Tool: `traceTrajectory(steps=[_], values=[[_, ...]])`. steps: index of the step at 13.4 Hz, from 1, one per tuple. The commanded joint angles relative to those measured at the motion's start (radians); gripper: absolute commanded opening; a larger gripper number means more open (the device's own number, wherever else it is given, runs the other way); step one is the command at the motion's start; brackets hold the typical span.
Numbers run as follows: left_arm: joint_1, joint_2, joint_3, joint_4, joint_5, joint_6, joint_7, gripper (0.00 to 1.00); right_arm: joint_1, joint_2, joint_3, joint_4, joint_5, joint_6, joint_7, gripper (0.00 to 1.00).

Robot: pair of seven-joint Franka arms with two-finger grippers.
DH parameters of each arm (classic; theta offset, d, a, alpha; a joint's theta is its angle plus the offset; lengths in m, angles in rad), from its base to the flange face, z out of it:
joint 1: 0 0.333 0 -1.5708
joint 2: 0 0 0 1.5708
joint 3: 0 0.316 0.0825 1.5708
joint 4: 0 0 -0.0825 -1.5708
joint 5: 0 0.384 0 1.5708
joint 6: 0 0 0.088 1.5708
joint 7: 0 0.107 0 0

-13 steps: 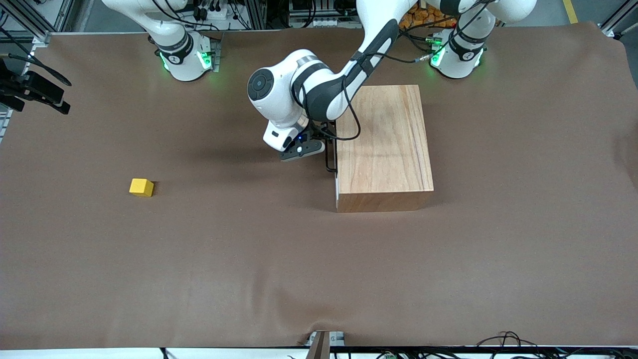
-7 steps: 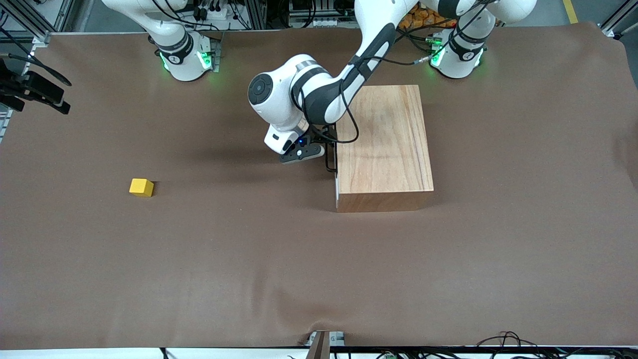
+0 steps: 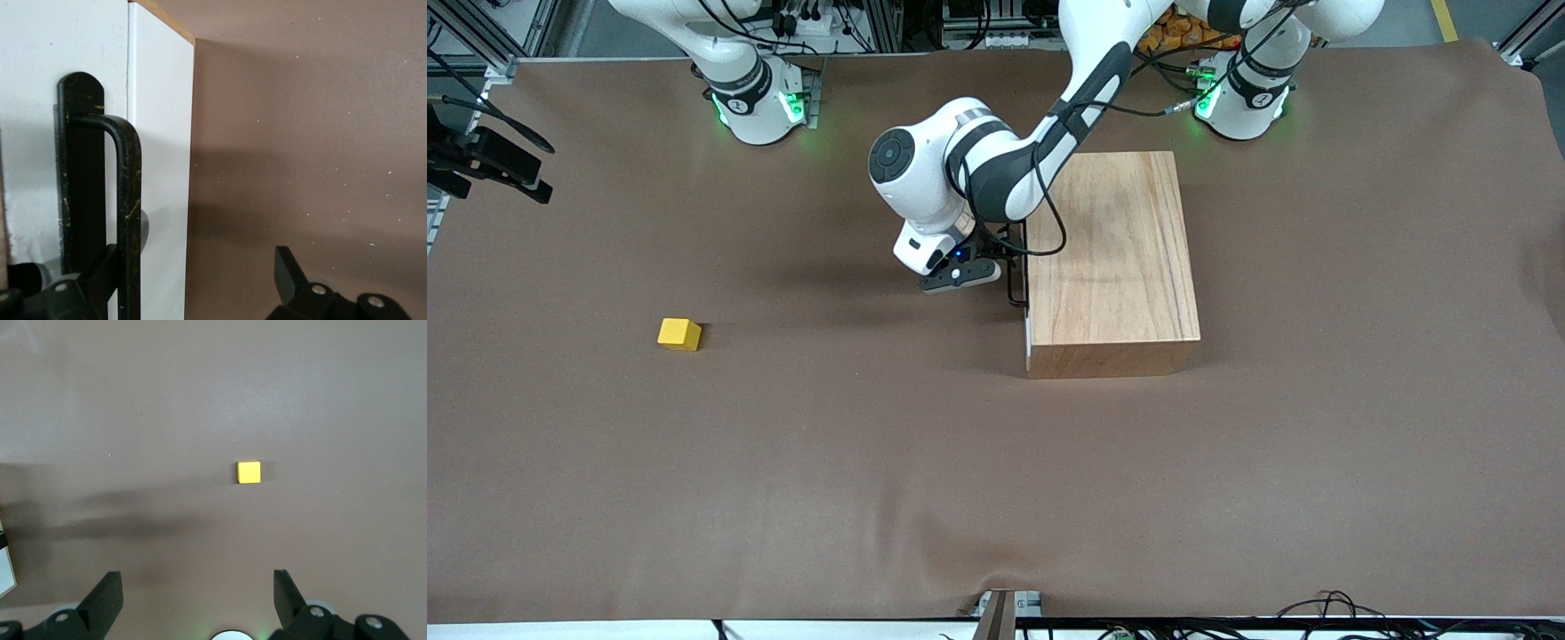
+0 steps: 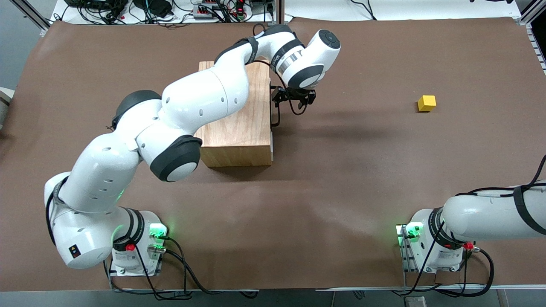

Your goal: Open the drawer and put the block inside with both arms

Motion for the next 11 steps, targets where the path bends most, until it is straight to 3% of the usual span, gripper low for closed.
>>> traceTrajectory(steps=[1, 11], values=[[-0.007, 0.012, 0.006, 0.024, 0.018, 0.032, 0.009, 1.0, -0.013, -0.02, 0.009, -0.021, 0.002, 0.004, -0.009, 1.0], [-0.009, 0.01, -0.029, 0.027, 0.01, 0.121, 0.001, 1.0, -0.016, -0.02, 0.009, -0.023, 0.002, 0.002, -0.009, 1.0]])
